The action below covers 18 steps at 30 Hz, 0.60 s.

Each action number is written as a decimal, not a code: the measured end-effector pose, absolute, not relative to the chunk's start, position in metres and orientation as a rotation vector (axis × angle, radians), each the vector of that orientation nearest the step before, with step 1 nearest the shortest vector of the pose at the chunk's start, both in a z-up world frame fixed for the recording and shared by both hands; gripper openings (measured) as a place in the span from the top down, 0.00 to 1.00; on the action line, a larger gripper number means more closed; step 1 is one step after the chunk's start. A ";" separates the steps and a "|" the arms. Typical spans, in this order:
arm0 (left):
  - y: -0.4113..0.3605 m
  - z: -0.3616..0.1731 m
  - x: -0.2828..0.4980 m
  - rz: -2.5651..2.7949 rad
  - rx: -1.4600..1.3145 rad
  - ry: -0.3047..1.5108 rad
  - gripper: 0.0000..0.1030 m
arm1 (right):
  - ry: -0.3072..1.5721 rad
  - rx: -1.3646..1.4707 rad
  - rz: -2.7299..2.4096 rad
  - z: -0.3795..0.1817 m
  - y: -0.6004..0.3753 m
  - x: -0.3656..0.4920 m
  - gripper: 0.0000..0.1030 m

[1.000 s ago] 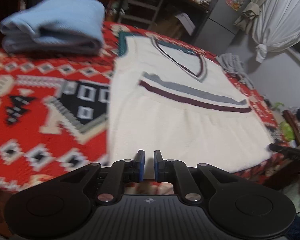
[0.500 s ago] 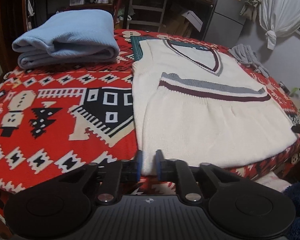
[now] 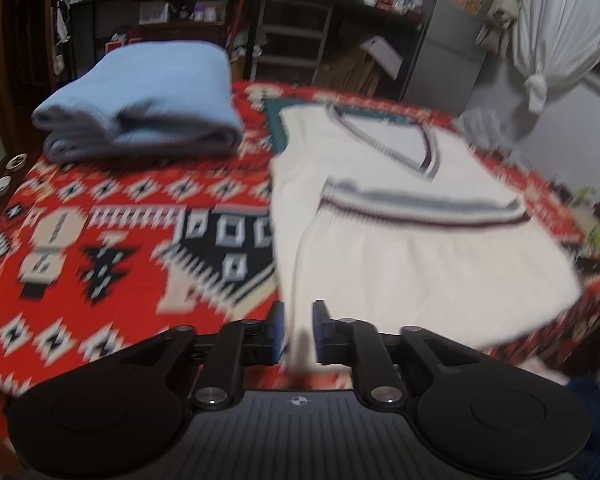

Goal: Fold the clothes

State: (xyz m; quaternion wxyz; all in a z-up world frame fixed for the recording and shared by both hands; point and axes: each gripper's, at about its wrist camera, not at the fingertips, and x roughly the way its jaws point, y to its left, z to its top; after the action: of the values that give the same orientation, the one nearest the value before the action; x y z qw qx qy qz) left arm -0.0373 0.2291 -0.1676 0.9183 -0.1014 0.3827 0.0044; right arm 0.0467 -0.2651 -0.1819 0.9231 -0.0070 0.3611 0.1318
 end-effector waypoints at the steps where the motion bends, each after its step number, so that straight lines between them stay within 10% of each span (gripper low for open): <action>1: 0.229 -0.166 -0.028 0.003 -0.208 0.781 0.74 | 0.737 -0.015 0.275 -0.180 -0.262 0.051 0.81; 18: 0.230 -0.197 0.097 -0.043 -0.263 0.848 0.68 | 0.800 -0.030 0.380 -0.194 -0.192 0.164 0.75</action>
State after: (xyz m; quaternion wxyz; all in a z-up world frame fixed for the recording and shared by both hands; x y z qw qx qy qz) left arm 0.0971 0.2300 -0.1971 0.9029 -0.1274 0.4100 -0.0206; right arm 0.1642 -0.1918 -0.1936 0.9034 -0.0144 0.3872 0.1838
